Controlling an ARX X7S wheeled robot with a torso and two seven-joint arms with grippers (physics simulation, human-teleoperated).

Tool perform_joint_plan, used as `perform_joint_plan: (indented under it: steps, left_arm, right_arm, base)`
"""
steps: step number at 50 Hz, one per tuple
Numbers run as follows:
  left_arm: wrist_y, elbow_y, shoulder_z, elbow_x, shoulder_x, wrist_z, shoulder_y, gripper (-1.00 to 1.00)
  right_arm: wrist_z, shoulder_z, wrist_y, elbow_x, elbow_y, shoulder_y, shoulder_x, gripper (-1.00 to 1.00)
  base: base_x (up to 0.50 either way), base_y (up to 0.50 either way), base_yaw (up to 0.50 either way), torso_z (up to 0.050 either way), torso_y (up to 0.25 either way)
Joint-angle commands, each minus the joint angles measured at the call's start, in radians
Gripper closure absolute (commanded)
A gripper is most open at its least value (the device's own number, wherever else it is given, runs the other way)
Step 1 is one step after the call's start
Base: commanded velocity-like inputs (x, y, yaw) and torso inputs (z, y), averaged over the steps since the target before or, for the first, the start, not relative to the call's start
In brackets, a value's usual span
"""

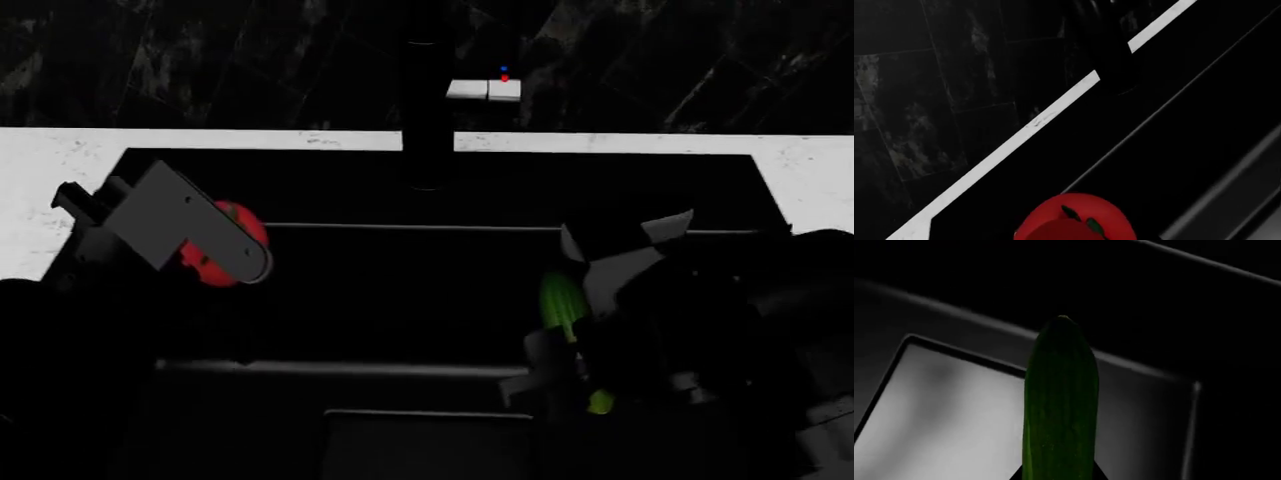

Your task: Pick the vegetables from the sink and place them on the cutting board.

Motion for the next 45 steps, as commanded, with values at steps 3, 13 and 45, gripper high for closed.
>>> perform_joint_plan:
  steps: [3, 13, 45]
  left_arm:
    - [-0.001, -0.005, -0.038, -0.035, 0.005, -0.063, -0.002, 1.0]
    - [-0.02, 0.034, -0.037, -0.026, -0.001, -0.089, -0.003, 1.0]
    - [-0.098, 0.28, -0.119, -0.108, -0.008, -0.18, 0.11, 1.0]
  right_arm:
    - [0.091, 0.063, 0.048, 0.057, -0.177, -0.02, 0.071, 1.0]
    - [0.154, 0.106, 0.073, 0.104, -0.215, -0.033, 0.082, 1.0]
    - [0.324, 0.251, 0.009, 0.226, -0.449, -0.138, 0.175, 1.0]
  base:
    - [0.0, 0.0, 0.0, 0.0, 0.25]
    - [-0.44, 0.0, 0.0, 0.0, 0.0]
    - [-0.16, -0.26, 0.0, 0.0, 0.0]
